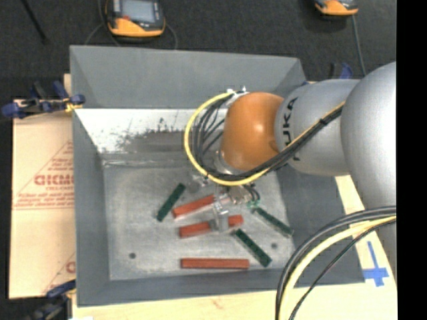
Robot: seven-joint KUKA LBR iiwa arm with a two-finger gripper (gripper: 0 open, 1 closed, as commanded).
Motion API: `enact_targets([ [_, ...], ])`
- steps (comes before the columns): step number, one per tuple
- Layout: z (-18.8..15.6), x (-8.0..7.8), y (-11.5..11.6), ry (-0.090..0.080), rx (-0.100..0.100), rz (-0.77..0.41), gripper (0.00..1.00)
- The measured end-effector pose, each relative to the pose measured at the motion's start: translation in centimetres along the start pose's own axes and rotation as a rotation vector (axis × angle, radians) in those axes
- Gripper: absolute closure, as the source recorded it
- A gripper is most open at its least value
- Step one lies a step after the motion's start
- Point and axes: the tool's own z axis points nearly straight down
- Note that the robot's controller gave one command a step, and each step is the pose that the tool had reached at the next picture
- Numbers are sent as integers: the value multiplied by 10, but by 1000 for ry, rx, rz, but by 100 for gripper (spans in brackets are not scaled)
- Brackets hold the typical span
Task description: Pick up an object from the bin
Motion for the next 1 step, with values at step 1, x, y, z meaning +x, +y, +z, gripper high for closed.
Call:
enact_targets([
  [1,-1,-1,-1,-3,-1,5,0],
])
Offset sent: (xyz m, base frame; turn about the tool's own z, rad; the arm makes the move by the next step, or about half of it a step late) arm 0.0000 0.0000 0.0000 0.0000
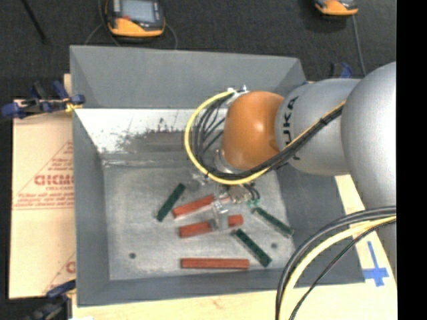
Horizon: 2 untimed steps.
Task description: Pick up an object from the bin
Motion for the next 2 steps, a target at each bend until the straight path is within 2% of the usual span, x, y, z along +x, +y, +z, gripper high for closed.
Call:
enact_targets([
  [1,-3,0,0,3,-1,2,100],
  [2,-30,-2,-1,-4,1,7,100],
])
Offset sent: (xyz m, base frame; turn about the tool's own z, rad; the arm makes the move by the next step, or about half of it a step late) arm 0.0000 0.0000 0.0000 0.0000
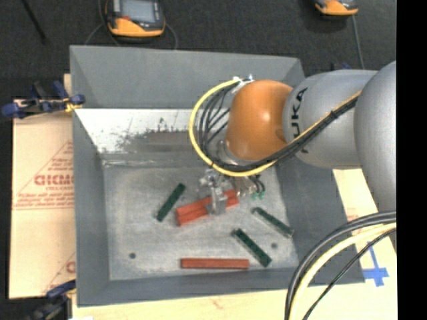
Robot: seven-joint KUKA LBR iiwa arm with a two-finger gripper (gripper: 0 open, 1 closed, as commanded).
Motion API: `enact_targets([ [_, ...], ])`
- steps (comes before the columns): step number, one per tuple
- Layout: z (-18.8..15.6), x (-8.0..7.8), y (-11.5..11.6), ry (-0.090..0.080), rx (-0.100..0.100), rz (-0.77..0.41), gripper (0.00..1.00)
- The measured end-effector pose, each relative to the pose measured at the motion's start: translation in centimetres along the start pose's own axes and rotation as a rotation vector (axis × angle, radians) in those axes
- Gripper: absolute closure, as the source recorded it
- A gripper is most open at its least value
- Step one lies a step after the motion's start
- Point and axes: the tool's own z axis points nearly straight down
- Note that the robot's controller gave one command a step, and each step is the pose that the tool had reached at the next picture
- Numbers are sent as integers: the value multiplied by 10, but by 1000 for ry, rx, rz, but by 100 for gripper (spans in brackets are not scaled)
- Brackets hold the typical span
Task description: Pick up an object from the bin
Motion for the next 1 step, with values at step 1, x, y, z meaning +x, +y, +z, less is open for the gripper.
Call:
enact_targets([
  [1,-62,-3,-1,-1,2,7,100],
])
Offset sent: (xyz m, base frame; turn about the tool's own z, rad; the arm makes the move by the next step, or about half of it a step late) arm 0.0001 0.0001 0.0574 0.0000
